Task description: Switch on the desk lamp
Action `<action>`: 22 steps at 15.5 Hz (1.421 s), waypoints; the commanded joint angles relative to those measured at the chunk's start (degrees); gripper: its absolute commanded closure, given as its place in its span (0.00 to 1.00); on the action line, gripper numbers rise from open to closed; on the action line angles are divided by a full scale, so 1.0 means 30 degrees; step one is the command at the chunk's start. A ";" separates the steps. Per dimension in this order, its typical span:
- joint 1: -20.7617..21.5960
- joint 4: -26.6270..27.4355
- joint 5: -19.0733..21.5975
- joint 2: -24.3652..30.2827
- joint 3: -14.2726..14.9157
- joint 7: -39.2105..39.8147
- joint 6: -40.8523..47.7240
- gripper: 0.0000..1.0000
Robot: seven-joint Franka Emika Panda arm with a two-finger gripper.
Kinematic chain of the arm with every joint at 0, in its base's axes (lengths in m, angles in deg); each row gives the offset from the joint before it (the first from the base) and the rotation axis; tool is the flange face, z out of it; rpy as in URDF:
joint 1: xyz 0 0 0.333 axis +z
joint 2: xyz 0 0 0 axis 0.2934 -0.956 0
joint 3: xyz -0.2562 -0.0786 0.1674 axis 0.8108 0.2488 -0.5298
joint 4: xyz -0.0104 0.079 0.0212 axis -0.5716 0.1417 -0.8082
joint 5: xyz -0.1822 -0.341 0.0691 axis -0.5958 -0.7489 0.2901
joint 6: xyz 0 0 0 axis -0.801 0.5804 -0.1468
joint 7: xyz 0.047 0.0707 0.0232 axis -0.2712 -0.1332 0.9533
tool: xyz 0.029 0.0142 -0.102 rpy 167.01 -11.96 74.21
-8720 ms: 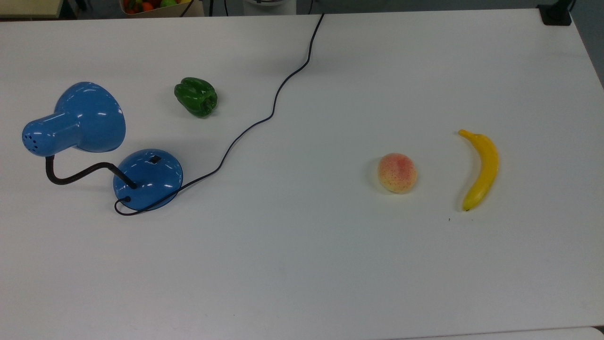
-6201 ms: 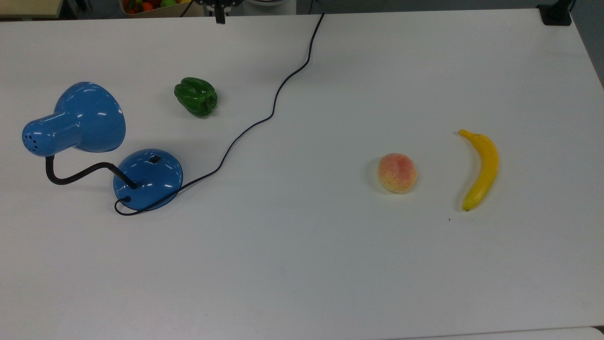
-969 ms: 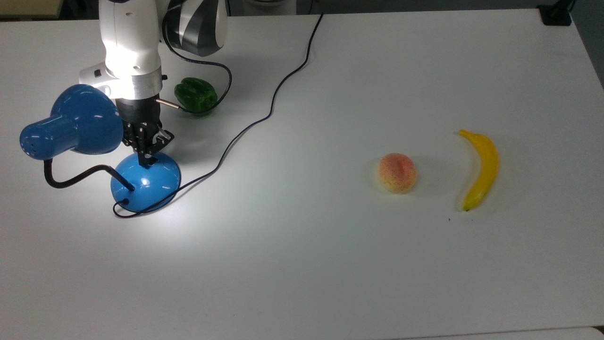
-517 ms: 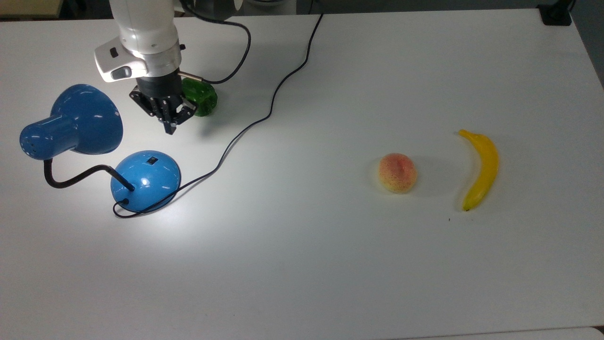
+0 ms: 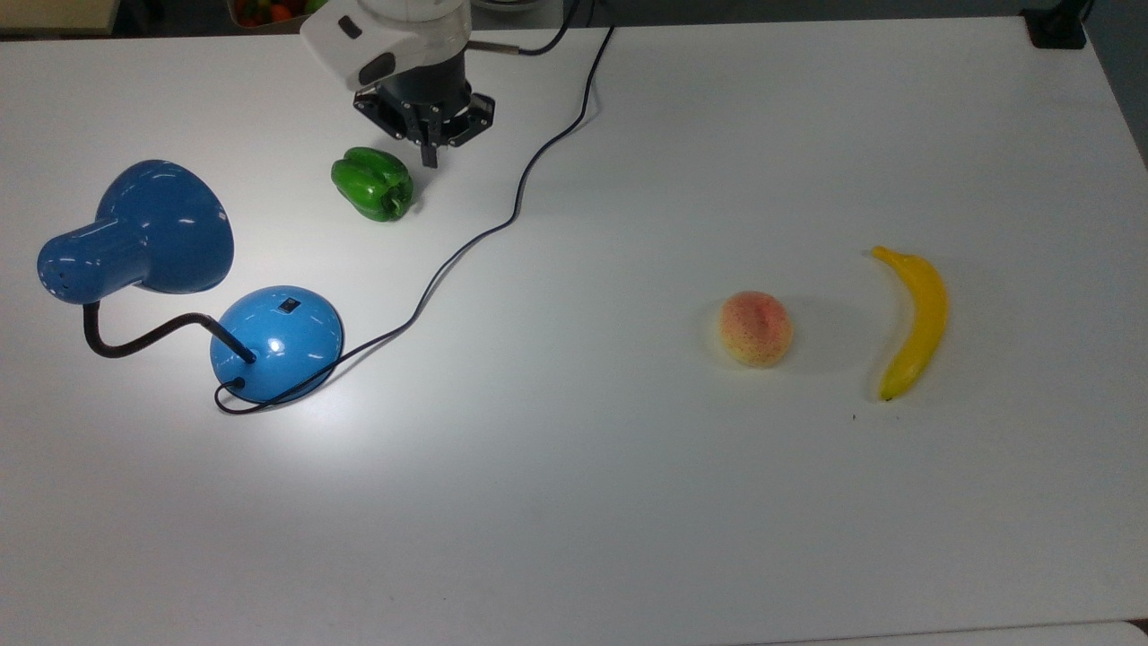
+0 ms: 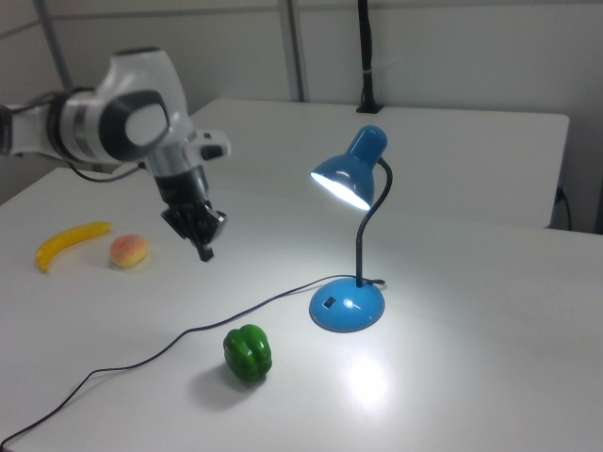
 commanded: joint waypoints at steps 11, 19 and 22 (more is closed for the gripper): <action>0.0606 -0.3588 0.0410 0.2189 0.0458 0.2387 0.7082 0.14; 0.0518 -0.3908 0.0322 0.2483 0.0575 0.2387 0.7201 0.00; 0.0401 -0.3968 0.0322 0.2453 0.0575 0.2358 0.7173 0.00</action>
